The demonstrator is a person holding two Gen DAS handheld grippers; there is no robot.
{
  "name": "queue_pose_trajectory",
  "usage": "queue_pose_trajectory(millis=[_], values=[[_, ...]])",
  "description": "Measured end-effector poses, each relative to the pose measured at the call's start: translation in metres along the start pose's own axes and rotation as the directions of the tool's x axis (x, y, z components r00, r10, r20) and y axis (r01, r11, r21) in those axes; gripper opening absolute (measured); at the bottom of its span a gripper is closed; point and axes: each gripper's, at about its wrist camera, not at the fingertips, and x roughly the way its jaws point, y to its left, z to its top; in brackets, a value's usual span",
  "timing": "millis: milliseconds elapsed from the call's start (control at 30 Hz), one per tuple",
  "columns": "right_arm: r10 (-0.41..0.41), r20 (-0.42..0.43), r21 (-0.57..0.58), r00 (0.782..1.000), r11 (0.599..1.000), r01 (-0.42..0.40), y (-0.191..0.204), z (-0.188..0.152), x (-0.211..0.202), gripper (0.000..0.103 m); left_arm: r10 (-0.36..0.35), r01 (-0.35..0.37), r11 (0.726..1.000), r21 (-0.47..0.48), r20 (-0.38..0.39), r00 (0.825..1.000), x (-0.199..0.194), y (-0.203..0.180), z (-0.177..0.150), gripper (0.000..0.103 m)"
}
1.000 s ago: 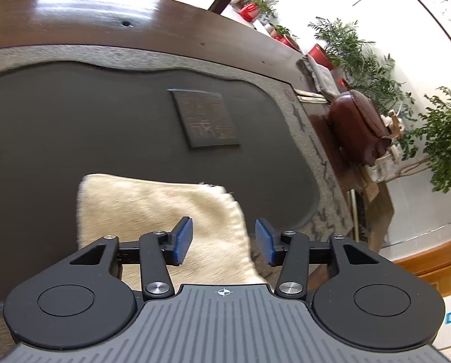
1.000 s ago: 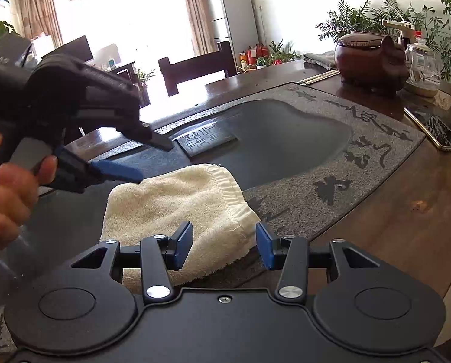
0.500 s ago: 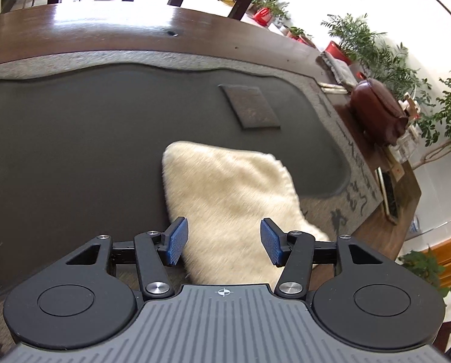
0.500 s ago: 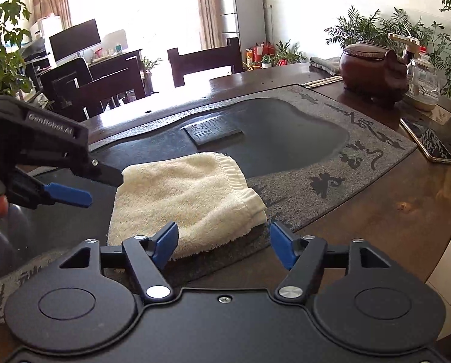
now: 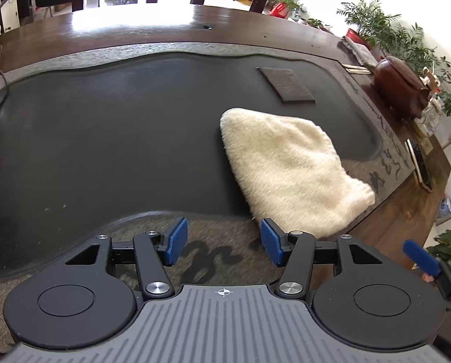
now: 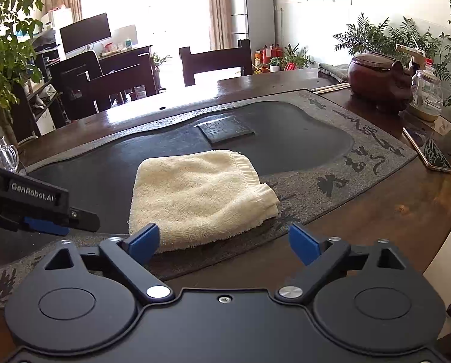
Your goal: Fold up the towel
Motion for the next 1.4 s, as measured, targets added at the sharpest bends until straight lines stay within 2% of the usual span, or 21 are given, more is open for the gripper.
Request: queue_pose_trajectory(millis=[100,367,600,733,833,1233,1400], values=[[-0.031,0.000,-0.027,1.000,0.999,0.031,0.005,-0.002,-0.004,0.103,0.014,-0.014,1.000,0.014,0.005,1.000,-0.006,0.002,-0.009,0.055],[-0.050,-0.041,-0.036,0.998,0.998,0.048,0.009,-0.008,0.001,0.103,0.052,-0.054,0.997,0.061,0.027,0.998,-0.019,0.008,-0.028,0.055],[-0.055,-0.055,-0.053,0.997,0.997,0.052,0.015,-0.011,0.003,0.103,0.135,-0.141,0.984,0.108,0.066,0.989,-0.022,0.010,-0.036,0.055],[-0.048,-0.048,-0.058,0.998,0.997,0.046,0.016,-0.010,0.002,0.103,0.127,-0.132,0.987,0.091,0.055,0.990,-0.023,0.019,-0.038,0.055],[-0.043,-0.045,-0.064,0.998,0.997,0.041,0.018,-0.009,0.002,0.103,0.146,-0.152,0.985,0.080,0.077,0.986,-0.025,0.024,-0.040,0.055],[-0.043,-0.046,-0.085,0.998,0.996,0.039,0.020,-0.011,0.004,0.103,0.205,-0.209,0.972,0.108,0.044,0.978,-0.022,0.040,-0.045,0.055],[-0.051,-0.023,-0.082,0.998,0.995,0.049,0.008,-0.009,0.007,0.103,0.227,-0.233,0.970,0.073,0.086,0.970,-0.025,0.053,-0.041,0.055]])
